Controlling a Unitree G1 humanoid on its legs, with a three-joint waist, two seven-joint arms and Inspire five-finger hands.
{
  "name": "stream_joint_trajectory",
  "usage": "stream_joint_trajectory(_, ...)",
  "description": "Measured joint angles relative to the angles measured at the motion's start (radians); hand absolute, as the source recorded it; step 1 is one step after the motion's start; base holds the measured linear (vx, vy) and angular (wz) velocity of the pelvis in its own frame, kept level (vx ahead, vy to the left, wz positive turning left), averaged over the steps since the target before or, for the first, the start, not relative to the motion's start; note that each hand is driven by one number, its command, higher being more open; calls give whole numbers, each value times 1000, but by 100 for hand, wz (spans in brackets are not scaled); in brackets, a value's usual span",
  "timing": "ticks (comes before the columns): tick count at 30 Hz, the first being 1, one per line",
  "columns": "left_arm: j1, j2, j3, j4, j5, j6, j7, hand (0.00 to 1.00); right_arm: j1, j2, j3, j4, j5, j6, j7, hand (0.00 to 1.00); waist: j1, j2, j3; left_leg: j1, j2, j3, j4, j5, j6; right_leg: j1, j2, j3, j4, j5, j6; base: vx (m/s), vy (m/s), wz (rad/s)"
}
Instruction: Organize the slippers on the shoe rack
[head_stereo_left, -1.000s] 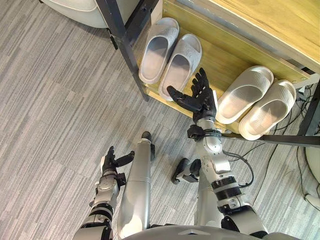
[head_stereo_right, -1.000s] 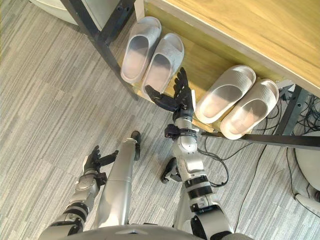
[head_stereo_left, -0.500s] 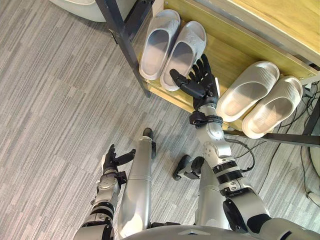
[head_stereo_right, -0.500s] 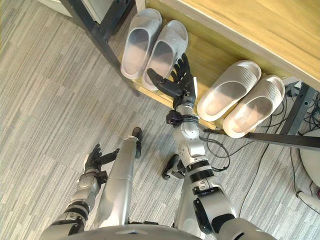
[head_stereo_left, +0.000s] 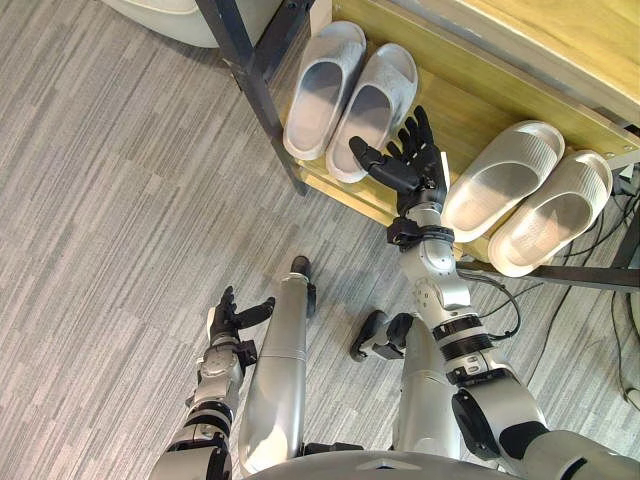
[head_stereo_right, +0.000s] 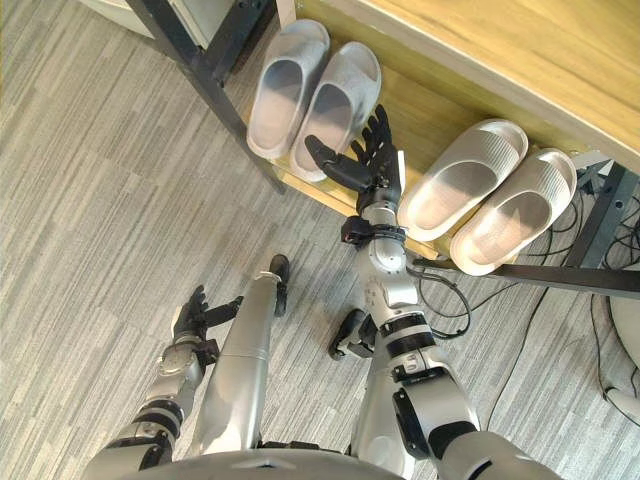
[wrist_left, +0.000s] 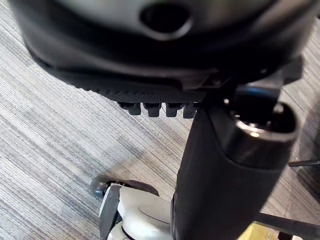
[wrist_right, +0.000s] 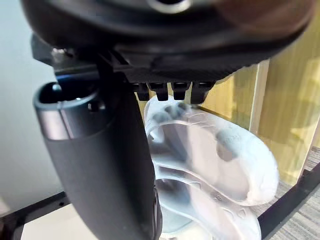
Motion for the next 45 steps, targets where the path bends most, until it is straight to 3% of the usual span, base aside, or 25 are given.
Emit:
stream_joint_trajectory(10,42,1,-16,1,2,10,-3,100,294,17,54,-207,-304,45,-34,100,-18,0,-22,204,10,36,-156,7,5,196,31,0,-199,60,24,33,59,-6)
stream_joint_trajectory(20,89,10,-225,44,74,12,-26,100,574,11,161,-298,-580,78,6,100,-70,-39,-122,484,-11,85,-418,51,18,461,53,-3,-506,160,68,108,49,-6)
stream_joint_trajectory(24,94,10,-288,120,87,14,-29,100,635,-15,190,-178,-621,76,67,100,-102,-41,-165,608,-28,94,-582,115,19,574,72,-13,-672,230,81,114,27,-1)
stream_joint_trajectory(34,162,5,-356,159,155,27,-45,100,761,-28,162,68,-654,79,140,100,-125,-6,-246,863,-30,138,-912,254,13,759,124,12,-927,357,87,33,-12,-13)
stream_joint_trajectory(39,182,0,-365,159,156,29,-46,100,769,-36,129,150,-634,80,149,100,-128,12,-267,920,-29,170,-971,281,19,783,134,52,-969,392,89,-59,25,-22)
stream_joint_trajectory(45,197,7,-362,160,156,30,-47,100,768,-36,128,239,-561,103,165,100,-136,11,-270,957,-33,194,-972,279,16,820,140,85,-1010,429,92,-81,31,-18)
